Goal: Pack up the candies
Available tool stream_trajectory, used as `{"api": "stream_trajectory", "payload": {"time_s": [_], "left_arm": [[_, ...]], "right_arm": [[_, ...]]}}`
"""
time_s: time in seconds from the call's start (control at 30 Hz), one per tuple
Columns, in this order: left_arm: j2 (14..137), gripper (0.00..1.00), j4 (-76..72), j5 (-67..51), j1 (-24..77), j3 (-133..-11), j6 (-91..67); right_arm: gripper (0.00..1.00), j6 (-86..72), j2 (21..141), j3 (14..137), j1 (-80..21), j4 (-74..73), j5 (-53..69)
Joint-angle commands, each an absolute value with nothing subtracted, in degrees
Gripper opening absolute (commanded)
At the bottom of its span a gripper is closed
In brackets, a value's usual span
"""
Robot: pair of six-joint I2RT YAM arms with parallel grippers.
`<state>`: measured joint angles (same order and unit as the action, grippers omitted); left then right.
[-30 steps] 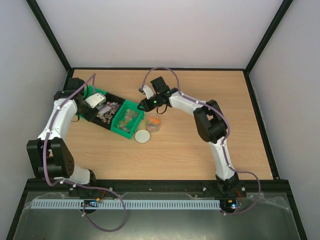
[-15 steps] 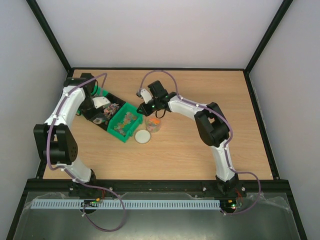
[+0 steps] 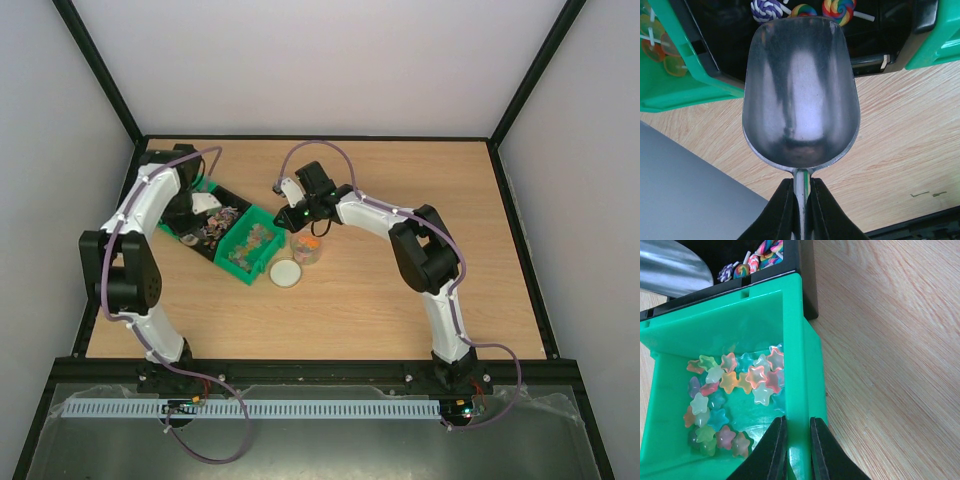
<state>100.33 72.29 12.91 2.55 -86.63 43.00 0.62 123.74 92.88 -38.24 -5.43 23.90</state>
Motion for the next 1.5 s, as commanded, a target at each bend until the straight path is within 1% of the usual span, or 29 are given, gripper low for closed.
{"api": "stream_trajectory", "payload": {"time_s": [0.0, 0.27, 0.37, 0.6, 0.8, 1.0, 1.2, 1.47], "left_arm": [[101.96, 0.02, 74.27, 15.33, 4.47, -87.72, 43.07], [105.48, 0.02, 70.36, 10.54, 5.05, -86.4, 39.3], [104.32, 0.02, 65.58, 8.87, 5.1, -82.66, 38.52], [98.13, 0.02, 52.45, 3.9, 5.01, -69.7, 36.93], [96.32, 0.02, 42.86, 0.07, 5.02, -63.16, 35.28], [96.44, 0.02, 35.04, -3.28, 5.01, -60.58, 34.36], [97.37, 0.02, 30.25, -5.26, 4.88, -59.17, 34.09], [94.79, 0.02, 20.55, -12.3, 1.45, -52.38, 33.62]], "right_arm": [[0.01, 2.8, 121.66, 91.74, -38.09, -4.52, 20.96], [0.01, 3.77, 121.73, 91.28, -38.09, -3.66, 22.09], [0.01, 4.04, 121.66, 91.1, -38.06, -3.38, 22.56], [0.01, 5.12, 120.9, 89.3, -38.12, -2.7, 23.71], [0.01, 6.59, 119.82, 87.09, -38.14, -1.12, 25.23], [0.01, 8.35, 119.6, 86.72, -38.14, -0.87, 26.19], [0.01, 8.48, 119.92, 86.62, -38.14, -0.02, 26.85], [0.01, 7.62, 120.72, 88.05, -38.1, -0.67, 25.38]]}}
